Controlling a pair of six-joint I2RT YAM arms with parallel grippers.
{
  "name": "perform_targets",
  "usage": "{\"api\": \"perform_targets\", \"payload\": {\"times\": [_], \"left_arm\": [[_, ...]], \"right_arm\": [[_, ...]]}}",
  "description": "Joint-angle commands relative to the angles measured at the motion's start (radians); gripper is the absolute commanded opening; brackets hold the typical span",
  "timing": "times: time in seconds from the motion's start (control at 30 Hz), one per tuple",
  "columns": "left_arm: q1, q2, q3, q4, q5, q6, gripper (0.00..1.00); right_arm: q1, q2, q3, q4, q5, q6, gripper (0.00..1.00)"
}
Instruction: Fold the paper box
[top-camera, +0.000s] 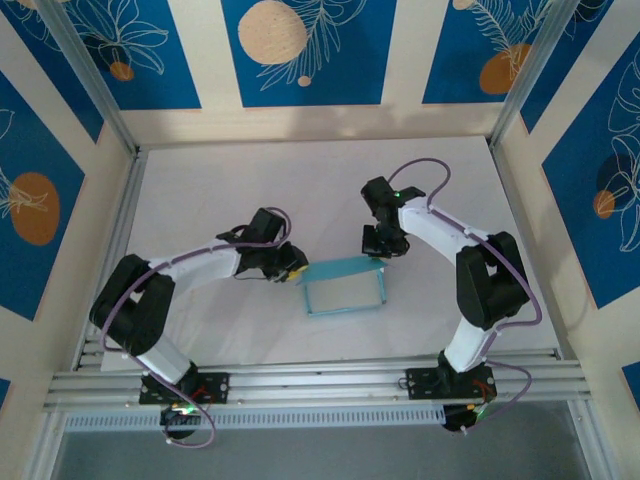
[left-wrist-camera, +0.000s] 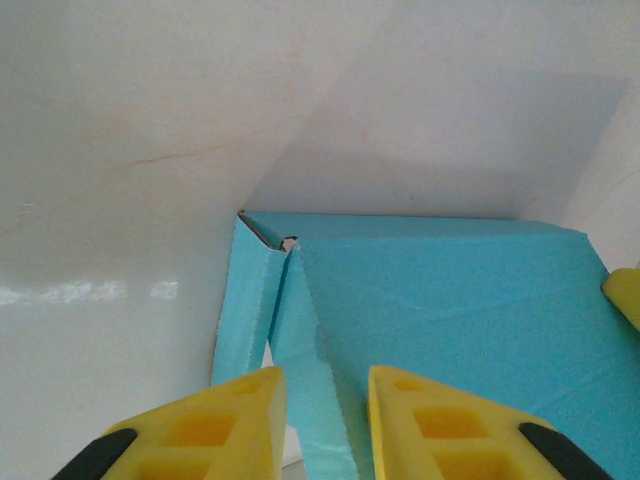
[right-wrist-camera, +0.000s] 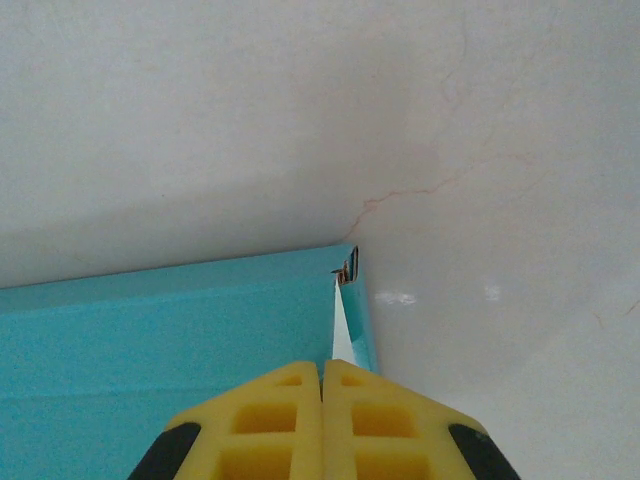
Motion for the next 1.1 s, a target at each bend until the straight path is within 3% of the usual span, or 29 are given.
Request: {"api": "perform_targets", "payload": {"times": [0.0,0.47,0.7,0.9,1.07], "left_arm": [[-0.025,0.017,0.022,0.019,-0.008,-0.022,0.25],[-0.043,0.015,-0.096,0.237,-0.053,-0.164,0.11],[-0.042,-0.008,-0.086,0.131,-0.134,-0.035,0.11],[-0.044,-0.014,-0.098,0.121,-0.14,0.008,0.12],[-0.044,-0.029,-0.093,0.087,-0.175,0.063,0.12]], "right_arm": [[0.015,0.008,-0.013,-0.032,0.09,-0.018,0.0],[0.024,-0.007,-0.022,-0.019,0.07,0.014,0.0],[0.051,-0.025,-0.041,-0.032,0.195,-0.009,0.0],[0.103,-0.018,-0.089,-0.009,0.279,-0.001,0.0],[0.14,-0.063,-0.132,0.023,0.328,0.007,0.07]]}}
